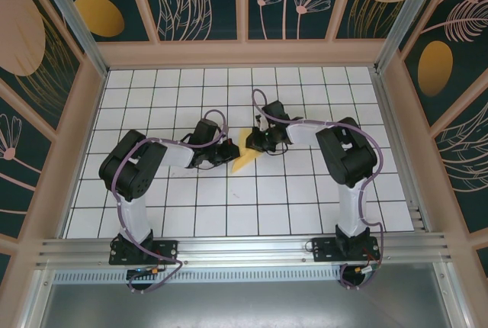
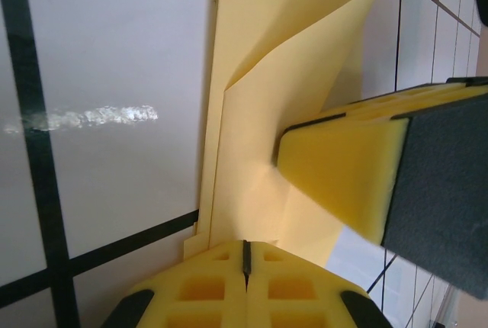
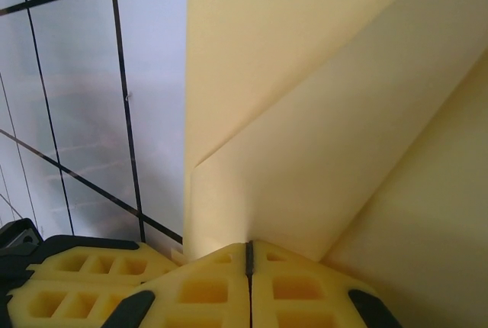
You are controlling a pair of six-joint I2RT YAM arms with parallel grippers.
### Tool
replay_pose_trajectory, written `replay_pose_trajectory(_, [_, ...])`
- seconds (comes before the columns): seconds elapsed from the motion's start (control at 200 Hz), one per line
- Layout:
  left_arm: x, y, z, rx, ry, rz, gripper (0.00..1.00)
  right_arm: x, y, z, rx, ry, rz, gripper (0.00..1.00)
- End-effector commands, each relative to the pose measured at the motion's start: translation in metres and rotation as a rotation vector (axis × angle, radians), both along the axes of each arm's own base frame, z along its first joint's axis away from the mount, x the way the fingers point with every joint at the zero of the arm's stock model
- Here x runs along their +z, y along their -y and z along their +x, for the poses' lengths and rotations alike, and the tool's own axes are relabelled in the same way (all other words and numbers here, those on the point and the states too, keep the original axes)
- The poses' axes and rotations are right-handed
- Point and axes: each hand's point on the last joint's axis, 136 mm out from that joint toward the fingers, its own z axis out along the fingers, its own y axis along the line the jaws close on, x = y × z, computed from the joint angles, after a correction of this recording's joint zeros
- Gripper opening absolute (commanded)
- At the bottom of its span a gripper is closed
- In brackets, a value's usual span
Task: Fold a paper plane with a square sheet of paper (pick it up from the middle)
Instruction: Fourth fold the wing at the center of the table.
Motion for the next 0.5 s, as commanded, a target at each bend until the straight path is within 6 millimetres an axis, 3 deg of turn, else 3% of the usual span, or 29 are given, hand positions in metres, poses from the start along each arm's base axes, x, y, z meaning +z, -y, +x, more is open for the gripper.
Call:
replay_pose_trajectory(0.0, [-0.032,-0.018,-0.010,0.021,-0.063,0.118,0.00,0.009,0.007,0.016,0.001,0.045,0.019,0.05])
replay_pose_trajectory(0.3, [-0.032,-0.018,-0.010,0.015,-0.064,0.121,0.00,-0.014,0.026,0.029,-0.052,0.014,-0.037,0.04])
replay_pose_trajectory(0.495, [-0.033,-0.018,-0.011,0.009,-0.068,0.125,0.00,0.002,0.026,0.047,-0.064,0.059,-0.023,0.04])
